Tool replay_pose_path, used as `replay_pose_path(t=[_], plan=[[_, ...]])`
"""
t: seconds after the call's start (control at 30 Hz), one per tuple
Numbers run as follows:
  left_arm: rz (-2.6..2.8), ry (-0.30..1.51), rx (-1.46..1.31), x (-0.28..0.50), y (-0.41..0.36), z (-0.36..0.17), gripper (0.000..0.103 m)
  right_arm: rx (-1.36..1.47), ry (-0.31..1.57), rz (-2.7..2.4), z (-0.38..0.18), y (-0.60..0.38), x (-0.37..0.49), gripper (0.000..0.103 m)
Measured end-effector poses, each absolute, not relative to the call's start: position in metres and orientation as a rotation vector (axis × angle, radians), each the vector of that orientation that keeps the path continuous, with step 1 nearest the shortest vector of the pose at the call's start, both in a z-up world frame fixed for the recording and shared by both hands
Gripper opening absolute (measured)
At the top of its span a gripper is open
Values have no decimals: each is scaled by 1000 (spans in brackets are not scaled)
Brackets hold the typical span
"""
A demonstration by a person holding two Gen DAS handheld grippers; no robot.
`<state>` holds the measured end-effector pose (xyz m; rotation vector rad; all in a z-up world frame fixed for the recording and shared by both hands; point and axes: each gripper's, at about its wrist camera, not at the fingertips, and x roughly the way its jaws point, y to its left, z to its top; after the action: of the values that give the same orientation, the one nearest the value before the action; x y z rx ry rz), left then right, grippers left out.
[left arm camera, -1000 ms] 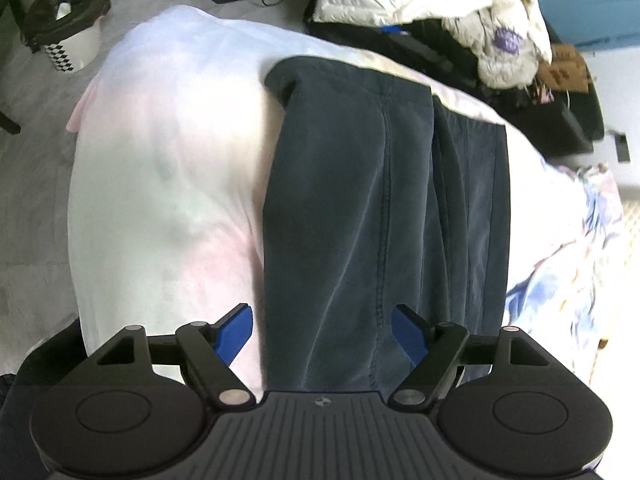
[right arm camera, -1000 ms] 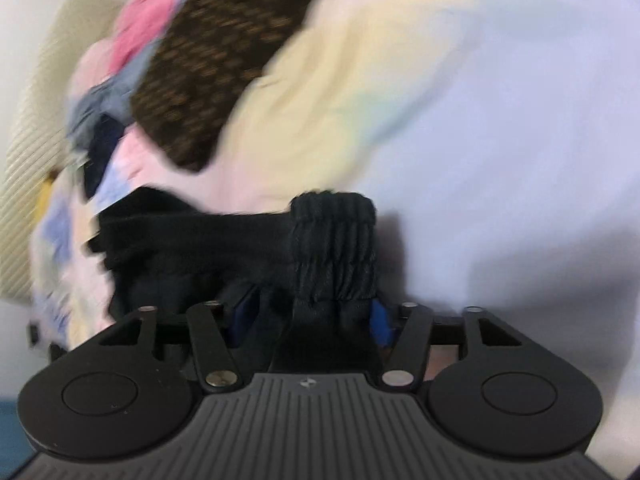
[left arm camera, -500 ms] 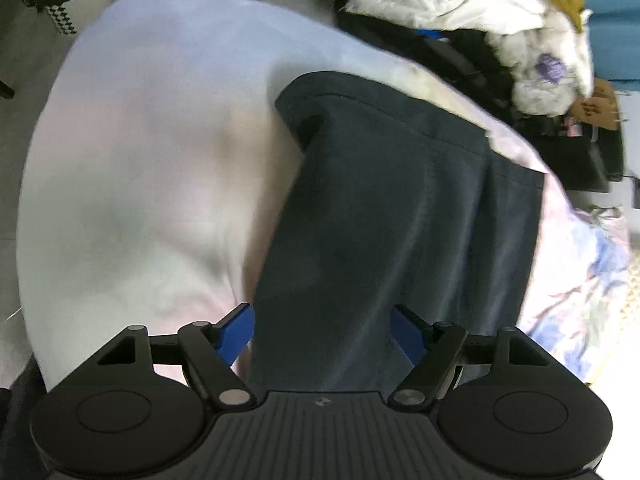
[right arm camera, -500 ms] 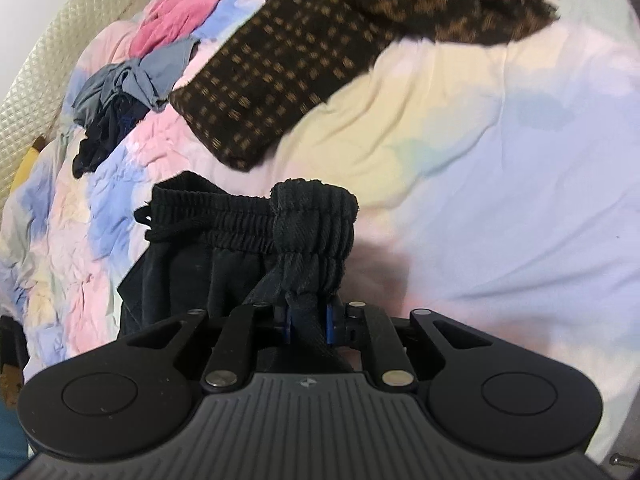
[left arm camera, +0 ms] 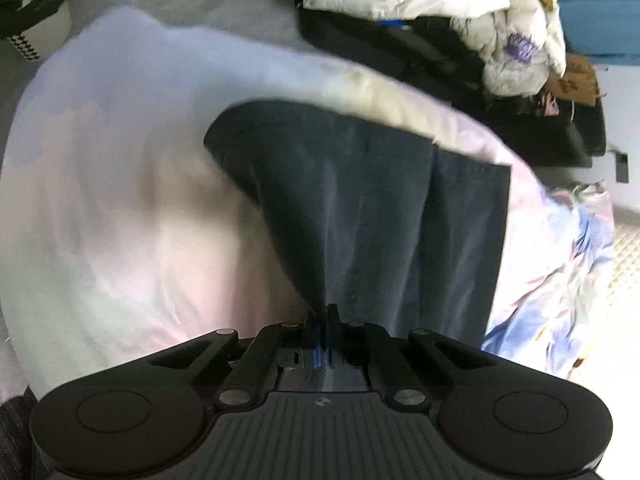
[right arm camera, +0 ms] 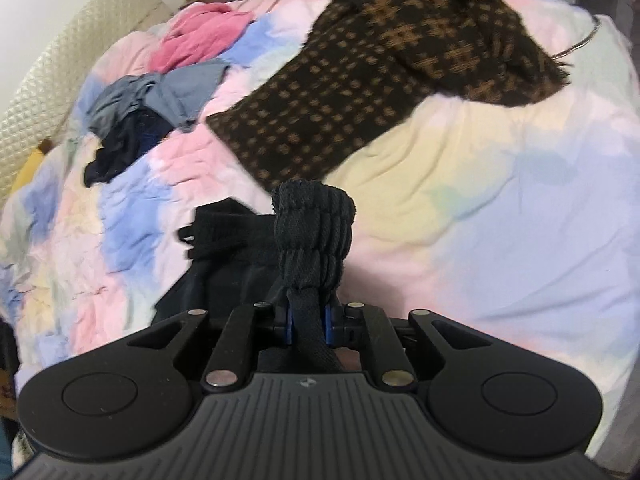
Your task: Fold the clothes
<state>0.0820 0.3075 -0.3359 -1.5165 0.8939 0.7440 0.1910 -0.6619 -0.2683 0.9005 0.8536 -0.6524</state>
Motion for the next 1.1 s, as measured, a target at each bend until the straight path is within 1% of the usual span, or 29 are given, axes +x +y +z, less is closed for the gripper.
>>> replay_pose_path(t=[0.13,0.2,0.3,0.53,0.63,0.73,0.9,1.1], plan=[[753,878,-1546,91,318,-323,1,973,868,-714,-281,-667,183,13],[732,872,-1536,115,325,-311,1,1017,861,-736,-285,-666,181,13],[713,888,-1509,150,329,-295,1,1068,841,-732,-281,-668,203,13],[679,969,-1445,260,335,-288,1,1196,790,-696,-272,-675,264,13],[664,999,-1414,310,336,-287,1,1202,785,-688,-272,-677,292,13],[651,1023,-1384,357,336,-289,1,1211,785,-676,-276,-680,318,13],[682,1071,-1345,420,332,-309,1,1210,800,-668,-292,-682,357,13],[709,1116,-1266,479,322,-334,2,1196,824,-665,-315,-684,401,13]])
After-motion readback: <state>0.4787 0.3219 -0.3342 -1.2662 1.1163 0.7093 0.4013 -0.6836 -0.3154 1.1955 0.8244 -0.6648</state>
